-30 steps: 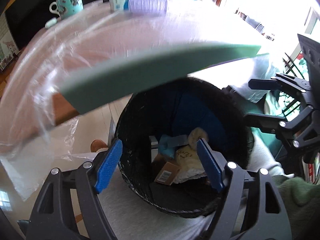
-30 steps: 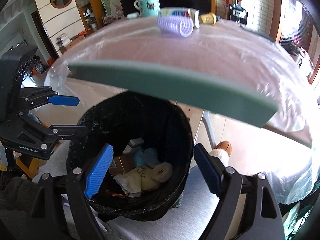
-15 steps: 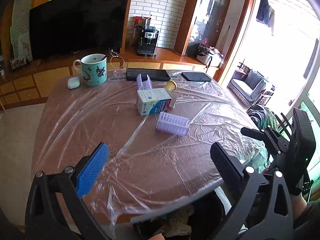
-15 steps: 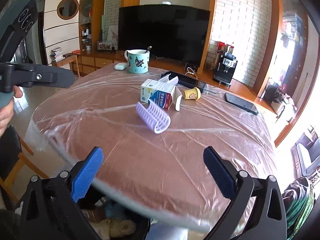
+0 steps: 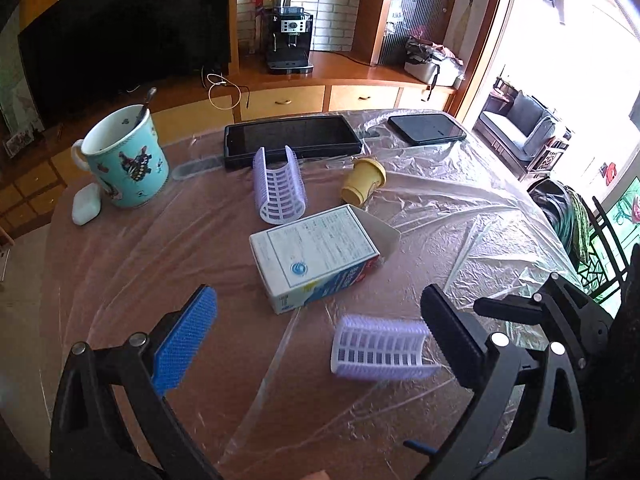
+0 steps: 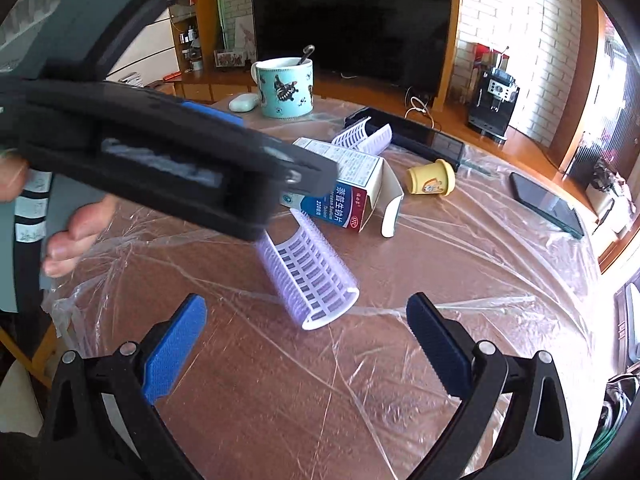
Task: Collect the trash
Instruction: 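Grasp the white medicine carton with the left tool while the right tool grasps a lavender hair roller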
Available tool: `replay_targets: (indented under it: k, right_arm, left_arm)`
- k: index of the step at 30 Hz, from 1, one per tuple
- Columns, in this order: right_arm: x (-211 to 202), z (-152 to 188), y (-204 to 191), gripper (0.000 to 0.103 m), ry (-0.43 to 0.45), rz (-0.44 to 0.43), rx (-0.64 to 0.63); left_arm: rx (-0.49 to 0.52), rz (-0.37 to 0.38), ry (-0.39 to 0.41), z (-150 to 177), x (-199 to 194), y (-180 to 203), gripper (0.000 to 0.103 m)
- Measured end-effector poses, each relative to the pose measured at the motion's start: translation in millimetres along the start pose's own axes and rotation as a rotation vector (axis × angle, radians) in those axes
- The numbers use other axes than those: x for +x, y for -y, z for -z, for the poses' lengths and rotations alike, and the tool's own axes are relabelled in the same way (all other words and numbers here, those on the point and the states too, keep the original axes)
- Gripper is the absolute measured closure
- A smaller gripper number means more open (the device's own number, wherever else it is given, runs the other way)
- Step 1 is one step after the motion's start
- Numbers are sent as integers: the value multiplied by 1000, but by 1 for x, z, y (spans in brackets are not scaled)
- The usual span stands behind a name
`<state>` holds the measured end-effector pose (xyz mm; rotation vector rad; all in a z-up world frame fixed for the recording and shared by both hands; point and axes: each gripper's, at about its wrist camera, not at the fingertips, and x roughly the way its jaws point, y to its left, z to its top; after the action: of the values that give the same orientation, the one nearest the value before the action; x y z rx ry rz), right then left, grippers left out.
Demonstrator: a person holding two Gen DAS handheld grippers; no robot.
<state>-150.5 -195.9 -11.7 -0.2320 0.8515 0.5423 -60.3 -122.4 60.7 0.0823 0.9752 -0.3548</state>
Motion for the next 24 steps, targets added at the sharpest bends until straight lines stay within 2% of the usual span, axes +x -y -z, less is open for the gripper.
replay_targets:
  k: [4,11,17,20,24]
  right_arm:
    - [9,-7,5,4,-13,-30,16]
    - [19,-13,5,5,-27,-60,4]
    - [31,-17,7,15,-70,-96,34]
    - [35,-18,10,17,-88,-115,58]
    - [43,-19,14,34,-122,-136,85]
  left_arm:
    - [4,27,-43,-14,23,1,1]
    - [17,23,-99,-23,49,-2,1]
    - [15,21,-116,-24,60,-7,2]
    - [29,24,-132,-24,64,-7,11]
    - [41,28,-124,-25,66,-8,12]
